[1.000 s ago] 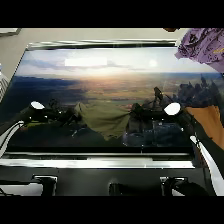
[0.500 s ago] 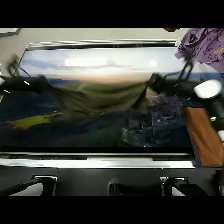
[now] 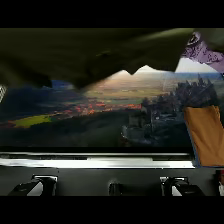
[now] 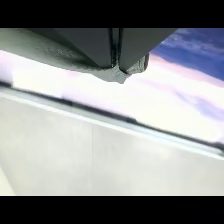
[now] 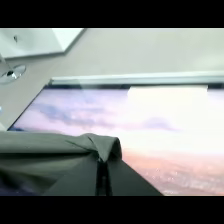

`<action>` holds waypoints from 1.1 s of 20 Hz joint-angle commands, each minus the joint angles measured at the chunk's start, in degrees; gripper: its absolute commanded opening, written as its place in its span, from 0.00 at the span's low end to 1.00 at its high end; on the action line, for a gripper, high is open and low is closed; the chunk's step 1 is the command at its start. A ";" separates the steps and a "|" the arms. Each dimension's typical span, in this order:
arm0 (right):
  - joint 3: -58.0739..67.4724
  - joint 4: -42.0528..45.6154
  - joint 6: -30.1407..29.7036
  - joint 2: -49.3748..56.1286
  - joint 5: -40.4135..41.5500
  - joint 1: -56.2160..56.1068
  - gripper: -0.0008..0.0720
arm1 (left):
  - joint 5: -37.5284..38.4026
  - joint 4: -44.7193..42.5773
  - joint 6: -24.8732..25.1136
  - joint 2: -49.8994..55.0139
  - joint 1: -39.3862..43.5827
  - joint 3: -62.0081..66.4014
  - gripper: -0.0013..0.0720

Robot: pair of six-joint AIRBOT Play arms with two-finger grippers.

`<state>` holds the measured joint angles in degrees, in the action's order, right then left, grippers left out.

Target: Fold the clothes and pants, and hang the long-sleeved shirts on hangers.

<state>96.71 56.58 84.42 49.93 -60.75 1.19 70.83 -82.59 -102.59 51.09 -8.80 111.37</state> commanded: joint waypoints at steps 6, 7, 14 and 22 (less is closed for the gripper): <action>1.77 7.06 12.44 1.81 -7.23 0.02 0.05 | 10.75 -2.91 -2.27 -2.01 -0.04 -3.39 0.03; 1.77 6.91 14.49 4.92 -8.98 0.02 0.05 | 10.75 -0.96 -1.09 0.07 -0.04 -5.99 0.04; 1.70 6.88 17.42 32.61 -18.29 -0.83 0.05 | 4.96 10.64 5.27 24.15 1.03 -26.53 0.04; 1.73 6.58 18.53 48.41 -6.99 -2.82 0.05 | -3.32 10.58 5.09 44.09 5.53 -28.09 0.20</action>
<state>98.37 63.46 102.10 94.67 -71.81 -1.21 69.82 -72.47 -97.65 90.61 -4.32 83.72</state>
